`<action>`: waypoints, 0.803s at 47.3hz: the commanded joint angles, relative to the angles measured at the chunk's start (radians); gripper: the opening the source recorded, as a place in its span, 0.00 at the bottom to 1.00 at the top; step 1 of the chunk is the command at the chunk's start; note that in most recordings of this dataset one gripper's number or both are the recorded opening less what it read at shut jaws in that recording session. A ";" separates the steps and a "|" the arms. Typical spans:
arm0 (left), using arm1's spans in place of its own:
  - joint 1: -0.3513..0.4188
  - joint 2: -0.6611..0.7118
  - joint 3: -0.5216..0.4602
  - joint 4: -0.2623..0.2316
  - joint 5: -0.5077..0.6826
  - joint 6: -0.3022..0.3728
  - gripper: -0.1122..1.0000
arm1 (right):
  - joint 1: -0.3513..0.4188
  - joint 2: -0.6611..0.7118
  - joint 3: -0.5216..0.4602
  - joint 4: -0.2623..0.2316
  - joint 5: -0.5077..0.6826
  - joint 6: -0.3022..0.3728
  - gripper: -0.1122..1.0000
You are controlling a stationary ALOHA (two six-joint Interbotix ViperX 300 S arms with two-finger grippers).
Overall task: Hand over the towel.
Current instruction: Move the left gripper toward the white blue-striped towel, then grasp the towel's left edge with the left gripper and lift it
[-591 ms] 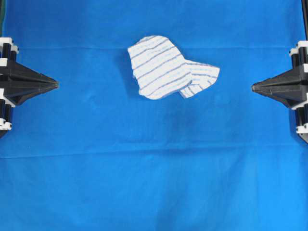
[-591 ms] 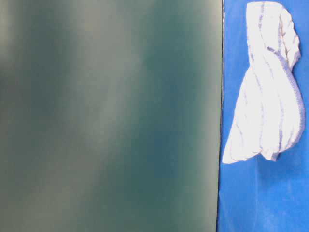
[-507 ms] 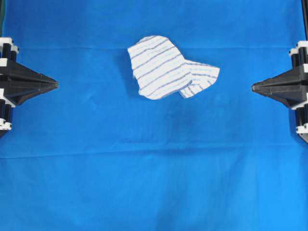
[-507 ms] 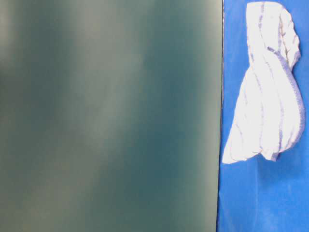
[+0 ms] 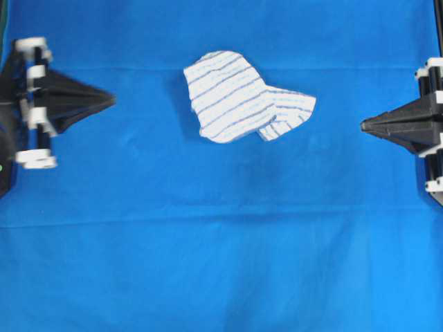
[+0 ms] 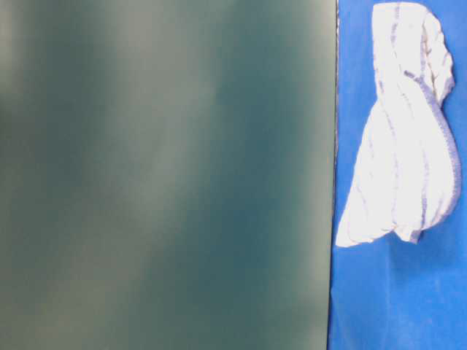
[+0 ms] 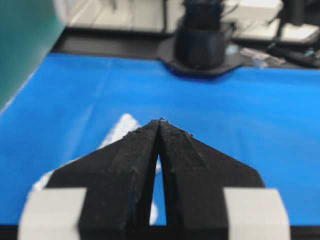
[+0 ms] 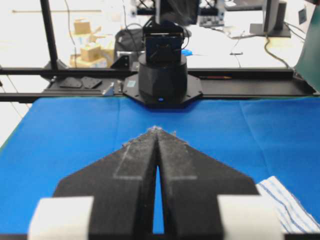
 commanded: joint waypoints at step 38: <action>0.199 0.914 -0.468 0.000 0.199 0.012 0.94 | 0.003 0.100 -0.011 0.008 -0.008 0.006 0.10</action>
